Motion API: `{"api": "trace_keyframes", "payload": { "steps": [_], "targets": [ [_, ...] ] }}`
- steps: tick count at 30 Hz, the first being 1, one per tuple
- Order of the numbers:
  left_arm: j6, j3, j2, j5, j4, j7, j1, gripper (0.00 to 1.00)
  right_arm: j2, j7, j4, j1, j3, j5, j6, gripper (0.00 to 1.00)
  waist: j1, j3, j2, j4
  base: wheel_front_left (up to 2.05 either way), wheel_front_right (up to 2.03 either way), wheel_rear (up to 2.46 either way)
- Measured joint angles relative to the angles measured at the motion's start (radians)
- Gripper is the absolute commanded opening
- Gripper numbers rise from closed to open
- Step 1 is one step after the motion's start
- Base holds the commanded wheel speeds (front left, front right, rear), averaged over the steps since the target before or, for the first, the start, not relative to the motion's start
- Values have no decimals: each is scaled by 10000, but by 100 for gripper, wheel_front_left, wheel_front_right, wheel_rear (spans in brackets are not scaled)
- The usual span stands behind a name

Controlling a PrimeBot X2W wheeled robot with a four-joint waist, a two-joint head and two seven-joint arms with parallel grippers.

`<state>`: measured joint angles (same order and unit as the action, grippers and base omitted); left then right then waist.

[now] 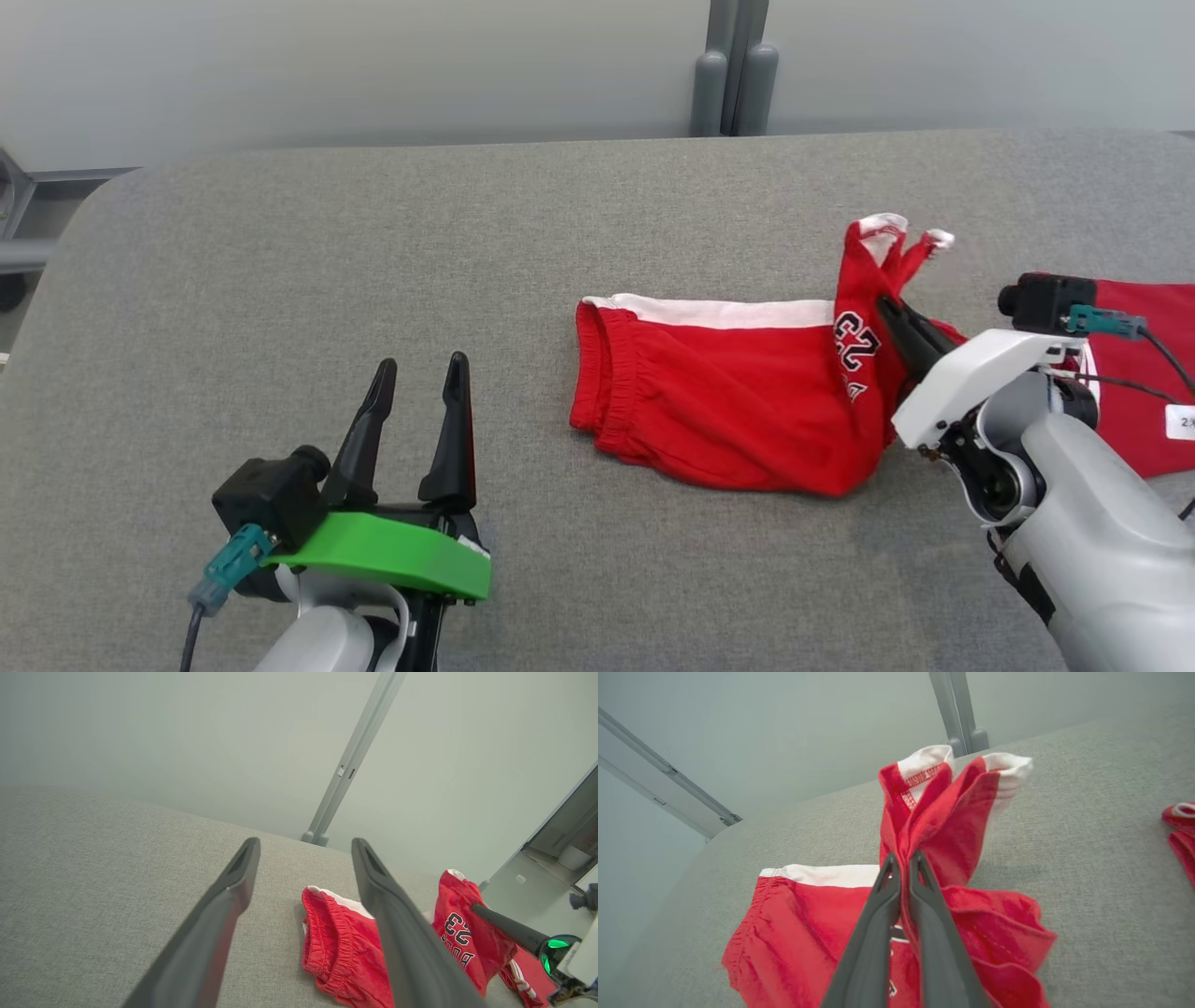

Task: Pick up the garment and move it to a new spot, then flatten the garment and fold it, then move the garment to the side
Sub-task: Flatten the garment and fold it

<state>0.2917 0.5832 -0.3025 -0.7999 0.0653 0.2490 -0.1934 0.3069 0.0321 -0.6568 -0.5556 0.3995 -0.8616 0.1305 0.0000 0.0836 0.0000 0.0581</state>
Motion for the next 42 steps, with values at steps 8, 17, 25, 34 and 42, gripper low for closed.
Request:
{"api": "trace_keyframes", "payload": {
  "steps": [8,17,25,34,42],
  "targets": [
    [-31,40,-2,-23,12,-4,19,100,-763,-851,1791,534,-176,924,0,0,0,-105,0,179,0,0,0],
    [-117,119,63,-79,-33,-12,20,100,-1958,-1645,1902,660,-579,2144,0,0,0,-170,0,633,0,0,0],
    [-265,224,221,-90,-155,-10,18,100,-2489,-1728,453,203,-802,2771,0,0,0,-141,0,1176,0,0,0],
    [-355,267,314,-90,-291,2,10,100,-2569,-1534,-792,-328,-326,2619,0,0,0,-87,0,1565,0,0,0],
    [-410,265,359,-90,-378,46,-21,100,-2581,-1248,-1871,-870,468,2355,0,0,0,8,0,1694,0,0,0]
  ]
}}
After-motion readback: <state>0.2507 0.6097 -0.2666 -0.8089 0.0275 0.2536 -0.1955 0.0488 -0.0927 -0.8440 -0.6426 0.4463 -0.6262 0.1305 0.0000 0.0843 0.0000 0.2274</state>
